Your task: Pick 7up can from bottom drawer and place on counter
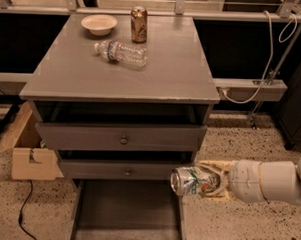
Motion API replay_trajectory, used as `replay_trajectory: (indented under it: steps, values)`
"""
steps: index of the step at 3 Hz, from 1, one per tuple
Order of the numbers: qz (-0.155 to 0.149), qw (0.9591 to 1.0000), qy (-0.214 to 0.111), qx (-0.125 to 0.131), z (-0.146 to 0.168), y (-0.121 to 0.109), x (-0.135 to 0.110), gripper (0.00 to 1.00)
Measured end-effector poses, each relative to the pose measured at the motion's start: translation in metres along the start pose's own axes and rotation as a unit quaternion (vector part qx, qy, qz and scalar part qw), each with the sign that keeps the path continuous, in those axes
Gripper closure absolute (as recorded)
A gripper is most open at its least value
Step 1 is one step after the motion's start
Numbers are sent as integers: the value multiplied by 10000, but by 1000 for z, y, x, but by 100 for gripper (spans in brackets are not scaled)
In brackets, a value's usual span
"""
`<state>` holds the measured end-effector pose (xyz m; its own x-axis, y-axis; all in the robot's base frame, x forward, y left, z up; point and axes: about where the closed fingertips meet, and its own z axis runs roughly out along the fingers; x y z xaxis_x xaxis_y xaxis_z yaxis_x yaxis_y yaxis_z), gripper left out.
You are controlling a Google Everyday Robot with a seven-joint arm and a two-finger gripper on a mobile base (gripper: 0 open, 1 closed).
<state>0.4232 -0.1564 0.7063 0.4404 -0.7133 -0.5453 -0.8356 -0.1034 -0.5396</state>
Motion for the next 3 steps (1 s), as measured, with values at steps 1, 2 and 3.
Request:
replay_trajectory:
  steps: [1,2,3]
  values:
    - [32,10000,15,57,-11,-24,-7,100]
    - [-52,9997,207,136,-35,-79,-22,100]
    - [-78,9979,604,214,-60,-145,-33,100]
